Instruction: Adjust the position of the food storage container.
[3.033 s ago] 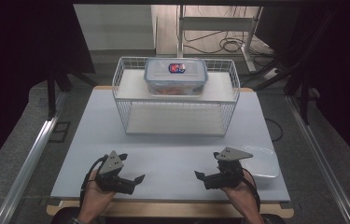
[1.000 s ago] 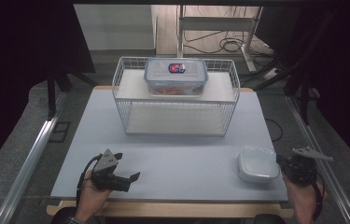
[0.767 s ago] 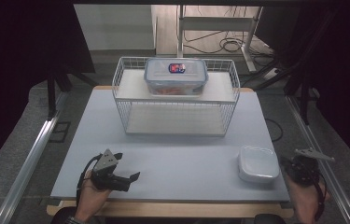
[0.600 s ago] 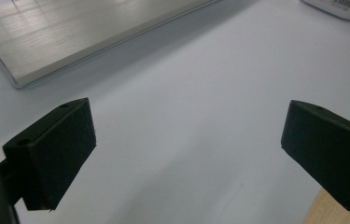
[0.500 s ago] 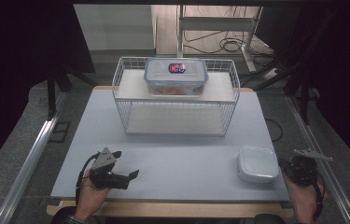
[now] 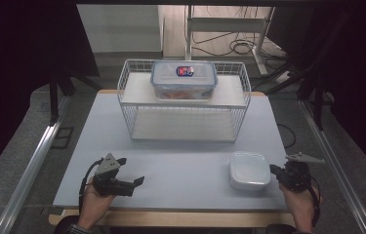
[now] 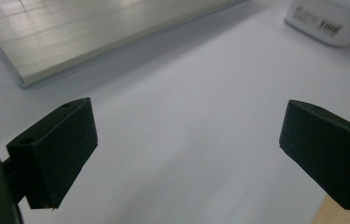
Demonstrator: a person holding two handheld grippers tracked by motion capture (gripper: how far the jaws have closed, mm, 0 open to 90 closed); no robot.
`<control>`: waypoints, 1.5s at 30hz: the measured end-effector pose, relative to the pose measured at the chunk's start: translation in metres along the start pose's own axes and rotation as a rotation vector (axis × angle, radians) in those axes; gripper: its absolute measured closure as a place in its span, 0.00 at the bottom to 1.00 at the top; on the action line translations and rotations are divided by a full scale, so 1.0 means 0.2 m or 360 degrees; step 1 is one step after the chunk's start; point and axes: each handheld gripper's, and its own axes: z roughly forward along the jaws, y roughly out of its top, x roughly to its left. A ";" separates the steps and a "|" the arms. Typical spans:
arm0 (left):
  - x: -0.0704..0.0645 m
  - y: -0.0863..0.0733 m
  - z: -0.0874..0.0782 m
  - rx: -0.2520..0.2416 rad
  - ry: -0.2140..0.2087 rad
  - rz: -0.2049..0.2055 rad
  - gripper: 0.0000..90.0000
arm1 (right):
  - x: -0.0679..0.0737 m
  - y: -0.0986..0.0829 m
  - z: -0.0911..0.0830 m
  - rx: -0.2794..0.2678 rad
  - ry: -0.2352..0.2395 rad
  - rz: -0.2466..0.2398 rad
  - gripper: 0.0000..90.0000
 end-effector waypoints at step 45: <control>-0.01 -0.02 0.06 0.0129 0.0008 0.0029 0.04 | 0.64 0.11 0.24 0.0104 0.0537 -0.0235 0.99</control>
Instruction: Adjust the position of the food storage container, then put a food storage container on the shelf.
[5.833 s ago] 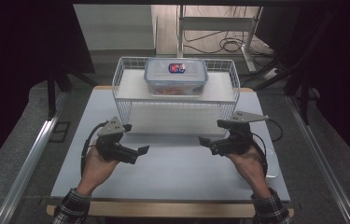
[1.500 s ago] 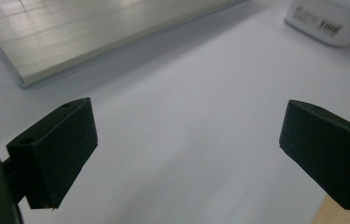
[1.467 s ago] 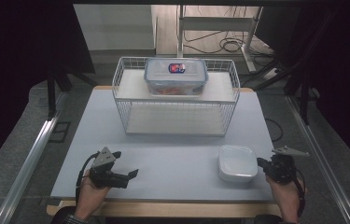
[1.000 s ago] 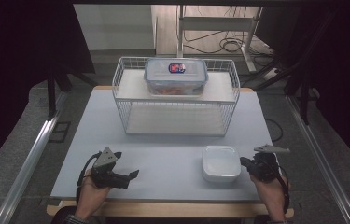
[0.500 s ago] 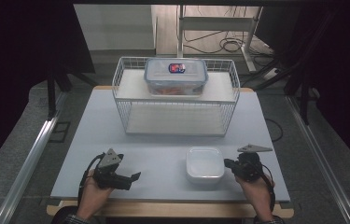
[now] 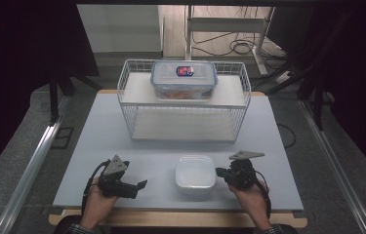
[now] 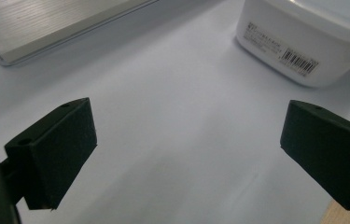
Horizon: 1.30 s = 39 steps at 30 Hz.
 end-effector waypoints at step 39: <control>-0.03 0.03 0.00 0.0050 -0.0059 -0.0055 0.04 | -0.01 -0.03 -0.02 -0.0150 0.0095 -0.0154 0.08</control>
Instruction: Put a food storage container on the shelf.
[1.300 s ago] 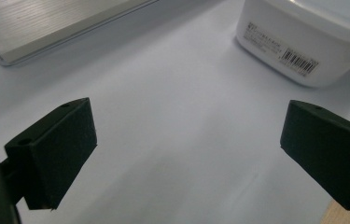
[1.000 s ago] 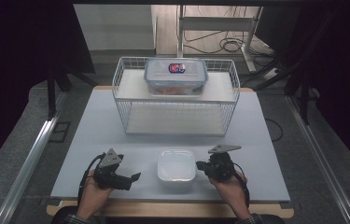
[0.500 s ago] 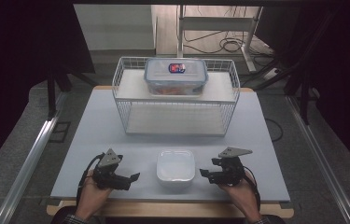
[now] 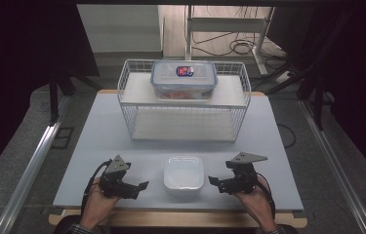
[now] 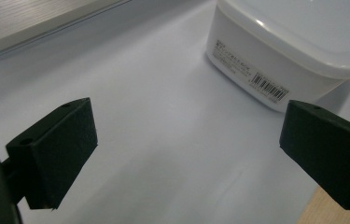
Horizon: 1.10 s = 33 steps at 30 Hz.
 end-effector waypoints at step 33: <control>-0.09 0.25 0.28 0.0045 -0.0301 -0.0039 0.12 | 0.11 0.15 0.17 0.0143 0.0164 0.0060 0.24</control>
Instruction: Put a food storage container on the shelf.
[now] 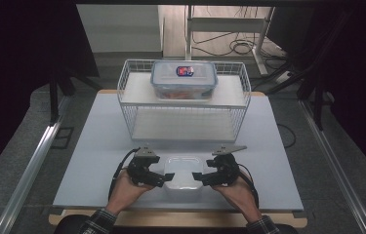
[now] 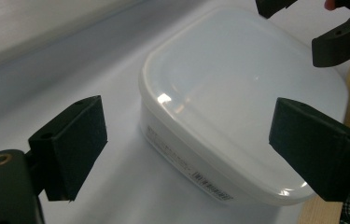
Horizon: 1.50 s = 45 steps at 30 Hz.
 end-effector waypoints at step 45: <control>-0.07 0.00 -0.16 -0.0250 0.0051 -0.0226 0.87 | 0.07 -0.02 -0.15 -0.0280 -0.0119 0.0176 0.87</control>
